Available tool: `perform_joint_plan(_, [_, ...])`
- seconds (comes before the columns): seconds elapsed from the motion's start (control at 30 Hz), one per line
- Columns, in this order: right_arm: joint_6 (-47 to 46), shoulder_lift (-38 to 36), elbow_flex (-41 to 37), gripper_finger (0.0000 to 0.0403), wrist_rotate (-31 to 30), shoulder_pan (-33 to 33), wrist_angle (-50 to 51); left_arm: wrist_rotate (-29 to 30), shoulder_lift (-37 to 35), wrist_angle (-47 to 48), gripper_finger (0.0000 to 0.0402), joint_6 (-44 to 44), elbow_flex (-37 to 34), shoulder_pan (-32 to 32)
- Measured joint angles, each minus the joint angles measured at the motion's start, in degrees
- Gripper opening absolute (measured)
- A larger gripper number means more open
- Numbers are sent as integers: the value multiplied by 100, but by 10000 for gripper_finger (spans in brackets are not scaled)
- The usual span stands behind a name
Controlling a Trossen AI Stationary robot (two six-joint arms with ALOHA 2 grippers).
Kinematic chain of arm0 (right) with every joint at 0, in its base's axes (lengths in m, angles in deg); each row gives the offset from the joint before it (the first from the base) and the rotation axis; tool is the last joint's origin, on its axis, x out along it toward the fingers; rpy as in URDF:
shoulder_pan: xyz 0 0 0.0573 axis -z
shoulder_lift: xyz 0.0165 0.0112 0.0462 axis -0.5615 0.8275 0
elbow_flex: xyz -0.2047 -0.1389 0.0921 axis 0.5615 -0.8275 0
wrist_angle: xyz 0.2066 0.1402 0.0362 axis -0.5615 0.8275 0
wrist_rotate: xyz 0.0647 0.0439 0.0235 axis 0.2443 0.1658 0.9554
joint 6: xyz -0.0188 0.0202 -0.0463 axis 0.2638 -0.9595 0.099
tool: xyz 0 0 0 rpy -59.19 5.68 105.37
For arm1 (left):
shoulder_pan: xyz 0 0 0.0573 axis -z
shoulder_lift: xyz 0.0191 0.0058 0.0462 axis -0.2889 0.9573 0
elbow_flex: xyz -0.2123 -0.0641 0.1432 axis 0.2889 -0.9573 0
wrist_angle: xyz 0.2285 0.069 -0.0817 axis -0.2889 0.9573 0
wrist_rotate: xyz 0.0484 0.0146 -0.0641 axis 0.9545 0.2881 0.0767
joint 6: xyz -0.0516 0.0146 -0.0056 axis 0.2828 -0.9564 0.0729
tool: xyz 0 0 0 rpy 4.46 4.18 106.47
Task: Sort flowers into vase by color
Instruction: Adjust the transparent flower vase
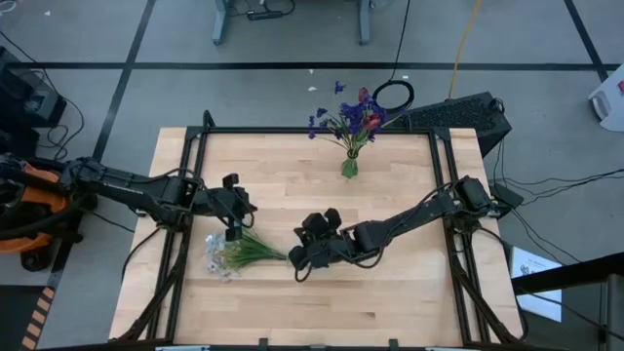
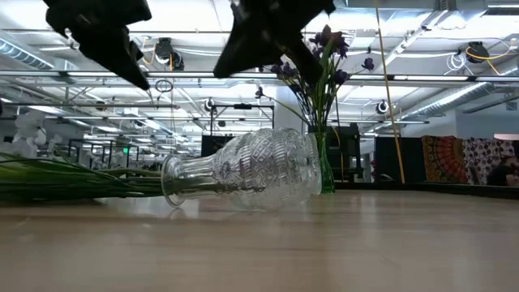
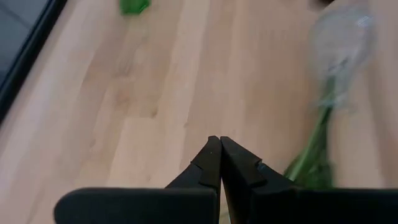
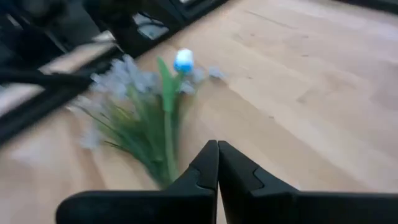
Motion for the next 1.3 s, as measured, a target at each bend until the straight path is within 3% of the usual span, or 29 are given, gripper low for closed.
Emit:
perform_joint_plan(0.23, [829, 0, 0, 0, 7, 35, 605, -428, 0, -809, 11, -321, 0, 2])
perform_joint_plan(0.37, [1056, 1, 0, 0, 4, 37, 747, -620, -22, -1122, 11, 402, 0, 72])
perform_joint_plan(0.53, [1298, 0, 0, 0, 4, 37, 759, -1407, -297, -1233, 11, 732, 0, 441])
perform_joint_plan(0.73, [1290, 0, 0, 0, 7, 37, 753, -1400, -1075, -1489, 11, 487, -14, 1017])
perform_joint_plan(1.0, [1788, 2, 53, 0, 182, 37, 774, -1273, -2052, -1808, 11, 462, -785, 1082])
perform_joint_plan(1.13, [3025, 61, 720, 0, 768, 48, 802, -1269, -2424, -1831, 11, 470, -1186, 1082])
perform_joint_plan(1.3, [3820, 657, 2216, 0, 599, 96, 1798, -1267, -3004, -1843, 5, 510, -1636, 1078])
